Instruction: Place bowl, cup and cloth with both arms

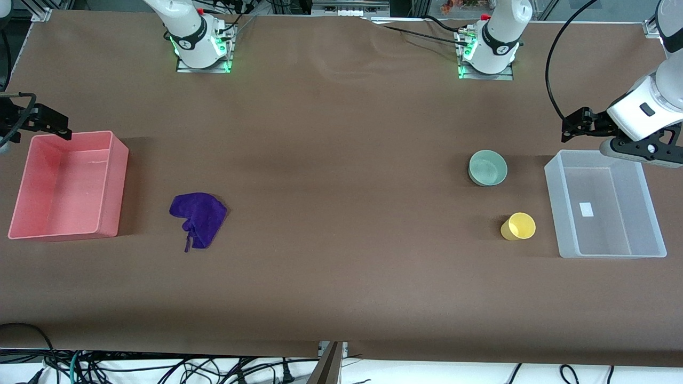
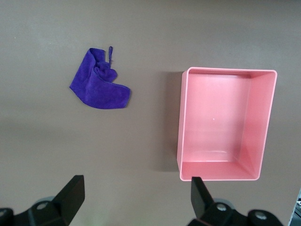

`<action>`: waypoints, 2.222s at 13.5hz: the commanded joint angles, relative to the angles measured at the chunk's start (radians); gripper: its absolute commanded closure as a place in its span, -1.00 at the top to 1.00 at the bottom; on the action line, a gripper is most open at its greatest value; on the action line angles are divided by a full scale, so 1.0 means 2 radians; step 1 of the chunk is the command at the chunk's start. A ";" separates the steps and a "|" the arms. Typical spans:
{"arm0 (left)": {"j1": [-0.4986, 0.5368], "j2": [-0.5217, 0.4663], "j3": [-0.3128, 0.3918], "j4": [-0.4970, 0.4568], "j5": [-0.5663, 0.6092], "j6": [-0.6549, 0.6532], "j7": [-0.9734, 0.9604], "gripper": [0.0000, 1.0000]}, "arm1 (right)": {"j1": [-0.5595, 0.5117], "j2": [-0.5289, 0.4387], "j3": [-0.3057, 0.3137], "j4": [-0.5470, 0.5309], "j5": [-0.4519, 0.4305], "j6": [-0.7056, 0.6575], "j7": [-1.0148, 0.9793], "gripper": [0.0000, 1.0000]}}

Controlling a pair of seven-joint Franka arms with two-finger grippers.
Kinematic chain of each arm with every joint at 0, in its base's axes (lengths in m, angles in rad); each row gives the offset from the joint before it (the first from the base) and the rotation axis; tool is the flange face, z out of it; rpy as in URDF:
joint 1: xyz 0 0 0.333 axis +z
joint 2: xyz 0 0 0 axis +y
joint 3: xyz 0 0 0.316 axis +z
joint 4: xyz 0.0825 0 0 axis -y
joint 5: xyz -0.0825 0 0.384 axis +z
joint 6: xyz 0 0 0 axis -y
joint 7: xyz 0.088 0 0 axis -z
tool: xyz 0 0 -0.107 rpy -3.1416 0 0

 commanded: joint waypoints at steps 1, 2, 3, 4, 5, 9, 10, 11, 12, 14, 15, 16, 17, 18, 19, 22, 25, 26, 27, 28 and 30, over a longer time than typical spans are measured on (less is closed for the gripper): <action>-0.005 0.003 0.007 0.004 -0.012 0.002 -0.003 1.00 | 0.001 -0.004 0.001 -0.004 -0.007 0.002 0.001 1.00; -0.005 0.003 0.007 0.004 -0.012 0.002 -0.004 1.00 | 0.001 -0.004 0.001 -0.004 -0.007 0.003 0.001 1.00; -0.005 0.003 0.007 0.005 -0.012 0.002 -0.004 1.00 | 0.001 -0.004 0.001 -0.004 -0.007 0.003 0.000 1.00; -0.005 0.003 0.007 0.005 -0.012 0.002 -0.004 1.00 | 0.001 -0.004 0.001 -0.004 -0.007 0.003 0.000 1.00; -0.005 0.003 0.007 0.004 -0.012 0.002 -0.004 1.00 | 0.001 -0.004 0.001 -0.004 -0.007 0.003 0.000 1.00; -0.006 0.009 0.007 0.007 -0.013 0.002 -0.002 1.00 | 0.001 -0.002 0.001 -0.004 -0.007 0.003 -0.001 1.00; -0.005 0.010 0.007 0.009 -0.013 0.000 -0.001 1.00 | 0.001 -0.002 0.001 -0.004 -0.008 0.003 -0.001 1.00; -0.006 0.010 0.007 0.009 -0.013 -0.005 -0.001 1.00 | 0.001 -0.002 0.001 -0.004 -0.008 0.003 -0.001 1.00; -0.006 0.010 0.006 0.009 -0.013 -0.008 -0.001 1.00 | 0.001 -0.002 0.001 -0.004 -0.008 0.003 -0.001 1.00; -0.007 0.010 0.006 0.009 -0.013 -0.010 -0.001 1.00 | 0.001 -0.002 0.001 -0.004 -0.008 0.003 -0.001 1.00; -0.007 0.010 0.006 0.009 -0.013 -0.010 -0.001 1.00 | 0.001 -0.002 0.001 -0.004 -0.008 0.003 -0.001 1.00; -0.007 0.010 0.006 0.009 -0.013 -0.013 -0.001 1.00 | 0.001 -0.002 0.001 -0.004 -0.008 0.003 -0.001 1.00; -0.007 0.010 0.006 0.009 -0.013 -0.014 -0.001 1.00 | 0.001 -0.001 0.001 -0.004 -0.008 0.003 -0.001 1.00; -0.007 0.010 0.006 0.009 -0.013 -0.014 -0.001 1.00 | 0.001 -0.001 0.001 -0.004 -0.008 0.003 -0.001 1.00; -0.007 0.010 0.006 0.009 -0.013 -0.014 -0.001 1.00 | 0.001 -0.002 0.001 -0.004 -0.008 0.003 -0.001 1.00; -0.007 0.010 0.005 0.008 -0.013 -0.022 0.000 1.00 | 0.001 -0.001 0.001 -0.004 -0.008 0.003 0.000 1.00; -0.007 0.010 0.005 0.007 -0.013 -0.022 0.000 1.00 | 0.002 -0.001 0.001 -0.004 -0.008 0.003 0.001 1.00; -0.007 0.010 0.005 0.007 -0.013 -0.023 0.000 1.00 | 0.002 -0.001 0.001 -0.004 -0.008 0.003 0.001 1.00; -0.007 0.010 0.005 0.006 -0.013 -0.023 0.000 1.00 | 0.002 -0.001 0.001 -0.004 -0.008 0.003 0.000 1.00; -0.007 0.010 0.005 0.006 -0.013 -0.023 0.000 1.00 | 0.002 -0.002 0.001 -0.004 -0.008 0.003 -0.001 1.00; -0.007 0.010 0.005 0.004 -0.013 -0.024 0.001 1.00 | 0.001 -0.001 0.000 -0.004 -0.008 0.003 0.000 1.00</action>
